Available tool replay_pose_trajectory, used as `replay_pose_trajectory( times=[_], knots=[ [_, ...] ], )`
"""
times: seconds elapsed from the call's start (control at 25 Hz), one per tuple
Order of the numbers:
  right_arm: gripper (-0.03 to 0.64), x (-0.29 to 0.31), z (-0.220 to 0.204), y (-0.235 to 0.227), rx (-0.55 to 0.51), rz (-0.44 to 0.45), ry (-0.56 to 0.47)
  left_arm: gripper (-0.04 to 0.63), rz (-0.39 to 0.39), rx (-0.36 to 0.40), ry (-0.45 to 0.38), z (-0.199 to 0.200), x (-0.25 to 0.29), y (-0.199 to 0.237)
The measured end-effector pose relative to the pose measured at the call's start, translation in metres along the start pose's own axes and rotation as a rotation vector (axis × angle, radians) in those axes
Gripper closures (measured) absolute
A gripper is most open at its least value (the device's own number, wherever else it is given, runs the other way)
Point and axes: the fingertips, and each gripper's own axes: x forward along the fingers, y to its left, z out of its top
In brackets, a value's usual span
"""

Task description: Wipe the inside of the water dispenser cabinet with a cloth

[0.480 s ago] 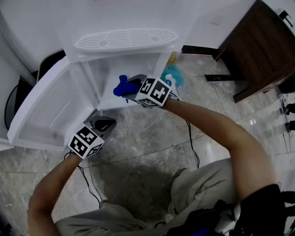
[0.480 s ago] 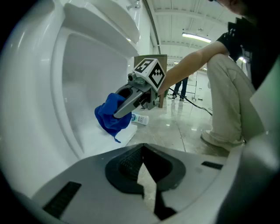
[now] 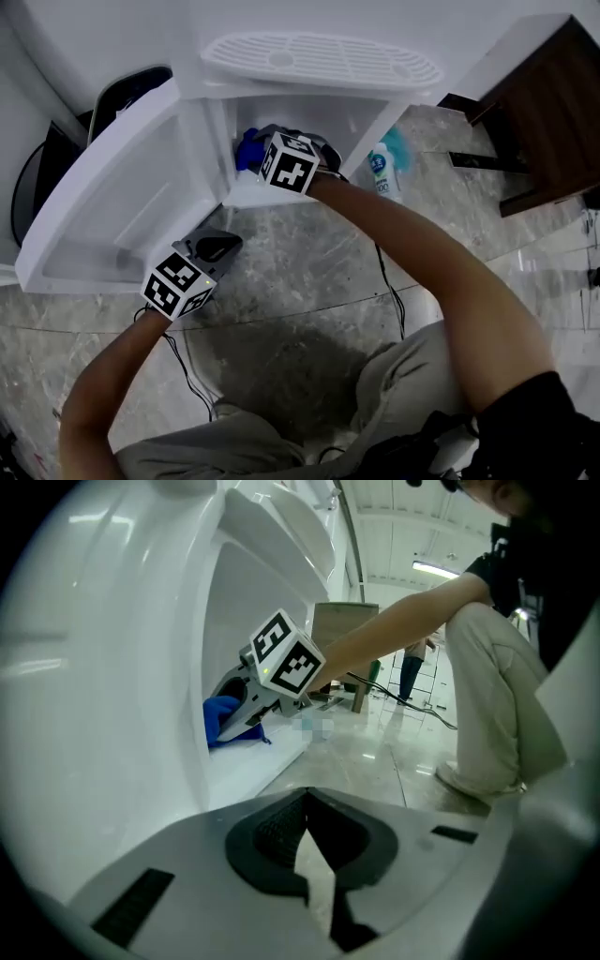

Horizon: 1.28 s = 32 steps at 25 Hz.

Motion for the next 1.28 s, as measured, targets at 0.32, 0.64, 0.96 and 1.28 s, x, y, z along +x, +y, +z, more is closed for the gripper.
replay_pose_trajectory(
  times=[0.32, 0.64, 0.96, 1.28],
  knots=[
    [0.468, 0.044, 0.001, -0.053, -0.024, -0.14, 0.073, 0.588, 0.012, -0.067, -0.017, -0.011, -0.004, 0.008],
    [0.477, 0.051, 0.0, -0.07, -0.036, -0.181, 0.088, 0.589, -0.003, -0.076, -0.015, -0.013, 0.0, 0.002],
    [0.477, 0.037, -0.001, -0.03, -0.222, -0.028, 0.034, 0.588, -0.003, -0.121, -0.031, -0.011, 0.008, 0.009],
    [0.477, 0.054, 0.002, -0.069, -0.151, -0.158, 0.138, 0.588, 0.024, -0.12, -0.025, -0.01, 0.001, 0.018]
  ],
)
